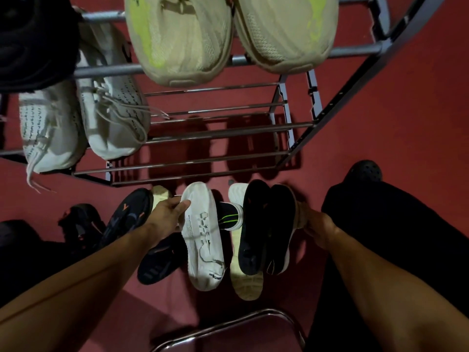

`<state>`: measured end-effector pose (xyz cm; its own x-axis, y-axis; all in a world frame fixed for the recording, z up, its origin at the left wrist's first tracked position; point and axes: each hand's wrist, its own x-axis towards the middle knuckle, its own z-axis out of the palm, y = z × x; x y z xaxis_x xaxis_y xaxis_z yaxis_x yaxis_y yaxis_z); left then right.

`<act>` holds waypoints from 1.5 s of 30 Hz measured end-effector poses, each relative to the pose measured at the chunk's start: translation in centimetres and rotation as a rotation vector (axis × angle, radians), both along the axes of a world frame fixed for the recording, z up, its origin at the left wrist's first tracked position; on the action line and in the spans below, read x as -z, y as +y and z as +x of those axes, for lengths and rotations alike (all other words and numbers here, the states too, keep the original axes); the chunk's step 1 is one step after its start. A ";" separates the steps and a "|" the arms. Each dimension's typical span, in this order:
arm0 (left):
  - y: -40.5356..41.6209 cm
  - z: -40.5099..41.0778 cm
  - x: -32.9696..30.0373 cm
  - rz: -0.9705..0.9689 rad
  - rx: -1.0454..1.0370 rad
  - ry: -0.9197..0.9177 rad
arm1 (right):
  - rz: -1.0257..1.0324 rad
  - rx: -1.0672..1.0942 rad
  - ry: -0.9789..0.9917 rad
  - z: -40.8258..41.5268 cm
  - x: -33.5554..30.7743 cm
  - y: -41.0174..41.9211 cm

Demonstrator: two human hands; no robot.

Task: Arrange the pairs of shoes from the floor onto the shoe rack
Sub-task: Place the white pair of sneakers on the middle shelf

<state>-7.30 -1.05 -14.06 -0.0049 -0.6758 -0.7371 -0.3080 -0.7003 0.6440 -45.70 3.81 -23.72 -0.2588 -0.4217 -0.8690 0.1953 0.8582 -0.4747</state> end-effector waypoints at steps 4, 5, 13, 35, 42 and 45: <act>0.1 0.3 -0.3 -0.037 0.036 -0.029 | -0.142 -0.079 0.154 1.5 -1.3 0.2; 0.1 0.3 -0.4 -0.044 0.033 -0.027 | -0.198 -0.094 0.192 1.6 -1.6 0.1; 0.4 1.8 -1.4 -0.066 -0.033 0.032 | -0.483 -0.092 0.366 1.7 -10.0 -1.7; 4.3 6.1 -0.3 0.056 0.064 0.009 | -0.218 -1.150 0.256 14.6 -11.5 5.4; 6.5 5.2 2.2 0.268 0.215 0.097 | -0.317 -1.009 0.419 15.8 -10.1 4.6; 7.4 5.1 3.3 0.263 0.297 0.042 | -0.271 -1.019 0.386 16.2 -9.7 4.0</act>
<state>-2.21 6.32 -17.37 -0.2056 -0.4285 -0.8798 -0.4993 -0.7273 0.4709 -29.48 7.79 -13.97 0.0833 -0.7532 -0.6525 -0.7395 0.3923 -0.5471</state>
